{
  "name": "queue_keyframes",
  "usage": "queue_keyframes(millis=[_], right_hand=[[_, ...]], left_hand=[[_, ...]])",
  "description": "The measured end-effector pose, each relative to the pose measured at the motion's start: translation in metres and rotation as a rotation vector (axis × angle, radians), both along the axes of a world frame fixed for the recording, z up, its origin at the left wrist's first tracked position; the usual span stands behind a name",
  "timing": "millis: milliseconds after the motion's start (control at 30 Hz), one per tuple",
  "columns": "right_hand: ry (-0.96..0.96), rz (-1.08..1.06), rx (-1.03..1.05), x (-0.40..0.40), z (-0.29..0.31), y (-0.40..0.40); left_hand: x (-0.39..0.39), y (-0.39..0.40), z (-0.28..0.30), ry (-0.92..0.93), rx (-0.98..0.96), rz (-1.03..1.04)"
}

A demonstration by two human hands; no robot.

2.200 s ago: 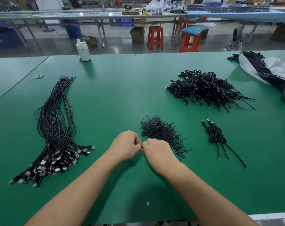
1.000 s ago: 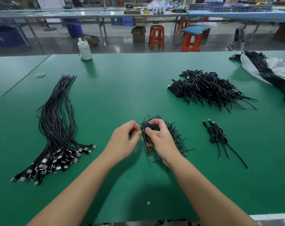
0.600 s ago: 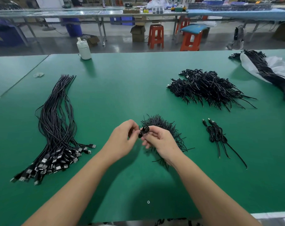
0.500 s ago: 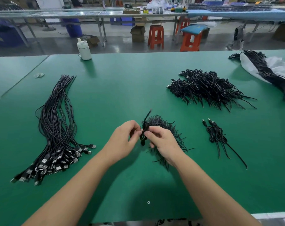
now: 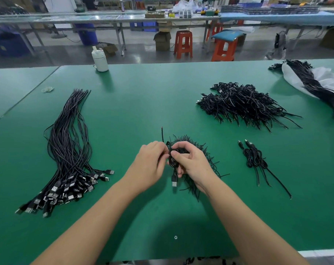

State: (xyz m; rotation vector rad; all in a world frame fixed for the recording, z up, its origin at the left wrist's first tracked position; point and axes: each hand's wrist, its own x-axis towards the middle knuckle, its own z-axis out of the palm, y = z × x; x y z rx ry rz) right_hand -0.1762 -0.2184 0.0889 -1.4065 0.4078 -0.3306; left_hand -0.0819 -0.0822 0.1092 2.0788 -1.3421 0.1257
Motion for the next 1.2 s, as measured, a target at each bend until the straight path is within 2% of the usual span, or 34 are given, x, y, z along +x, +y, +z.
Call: queue_keyframes(millis=[200,267,367,500,633,967,1200], right_hand=[[0.0,0.134,0.085,-0.004,0.007,-0.008],[-0.001,0.173,0.044,-0.004,0.009,-0.009],[-0.002,0.131,-0.05,-0.003,0.01,-0.007],[0.089,-0.02,-0.317,-0.003,0.008,-0.008],[0.099,0.048,-0.36,-0.005,0.008,-0.009],[0.063,0.236,0.013,-0.012,0.001,-0.005],[0.123,0.231,0.069,-0.019,-0.003,-0.013]], left_hand=[[0.006,-0.001,0.002,0.41,-0.058,0.118],[0.009,-0.004,0.002,0.528,-0.066,0.129],[0.009,-0.006,0.001,0.585,-0.061,0.126],[0.005,-0.005,0.004,0.424,-0.052,0.085],[-0.001,-0.002,0.004,0.108,-0.101,-0.021],[0.004,-0.001,-0.027,-0.582,-0.158,-0.138],[0.001,-0.009,-0.036,-0.641,-0.156,-0.149]])
